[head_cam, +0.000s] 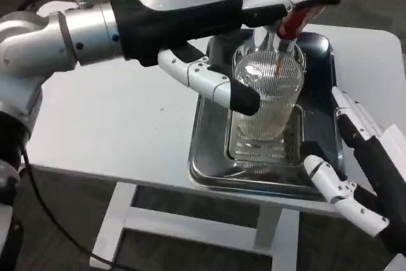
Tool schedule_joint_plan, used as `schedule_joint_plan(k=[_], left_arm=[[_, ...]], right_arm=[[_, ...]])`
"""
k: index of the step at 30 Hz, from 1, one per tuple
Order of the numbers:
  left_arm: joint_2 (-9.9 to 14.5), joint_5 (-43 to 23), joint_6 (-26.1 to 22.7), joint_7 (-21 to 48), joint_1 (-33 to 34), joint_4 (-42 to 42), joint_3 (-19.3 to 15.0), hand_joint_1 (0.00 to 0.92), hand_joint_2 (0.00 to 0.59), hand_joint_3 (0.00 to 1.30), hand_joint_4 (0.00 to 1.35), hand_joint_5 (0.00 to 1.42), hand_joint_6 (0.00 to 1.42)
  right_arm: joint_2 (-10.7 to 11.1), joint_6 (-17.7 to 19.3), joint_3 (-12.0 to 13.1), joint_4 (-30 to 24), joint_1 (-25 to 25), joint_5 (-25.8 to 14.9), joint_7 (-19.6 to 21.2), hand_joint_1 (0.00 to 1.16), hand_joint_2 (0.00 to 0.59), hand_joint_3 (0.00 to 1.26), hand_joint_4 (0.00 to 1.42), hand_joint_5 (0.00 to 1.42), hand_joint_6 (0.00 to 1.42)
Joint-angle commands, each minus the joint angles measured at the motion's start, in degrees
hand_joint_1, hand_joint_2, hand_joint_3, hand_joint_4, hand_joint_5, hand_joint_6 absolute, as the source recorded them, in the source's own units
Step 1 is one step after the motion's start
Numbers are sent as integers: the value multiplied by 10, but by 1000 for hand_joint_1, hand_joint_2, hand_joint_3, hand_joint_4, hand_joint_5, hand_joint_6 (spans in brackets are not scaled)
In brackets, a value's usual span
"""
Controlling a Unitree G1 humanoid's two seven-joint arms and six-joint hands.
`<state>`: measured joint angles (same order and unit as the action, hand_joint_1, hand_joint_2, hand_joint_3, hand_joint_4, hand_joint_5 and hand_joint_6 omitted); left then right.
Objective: Grasp the cup under the faucet to collect the drink, then remove the cup.
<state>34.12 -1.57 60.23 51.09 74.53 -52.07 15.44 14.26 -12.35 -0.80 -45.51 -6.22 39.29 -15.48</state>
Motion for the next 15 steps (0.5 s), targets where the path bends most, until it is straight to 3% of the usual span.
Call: schedule_joint_plan(k=[1,10,15], left_arm=[[11,83,-10,39,-37,-15,48,0,25,59,0,0,272],[15,79,-10,29,-38,-16,54,0,25,59,0,0,272],[16,77,-11,29,-38,-15,54,0,25,59,0,0,272]], right_arm=[[-2,-6,-4,-10,-1,-1,-4,68,452,0,0,0,16],[-14,-11,-2,-3,-2,-24,3,68,451,0,0,0,16],[-45,-23,13,6,-10,-76,17,181,384,0,0,0,59]])
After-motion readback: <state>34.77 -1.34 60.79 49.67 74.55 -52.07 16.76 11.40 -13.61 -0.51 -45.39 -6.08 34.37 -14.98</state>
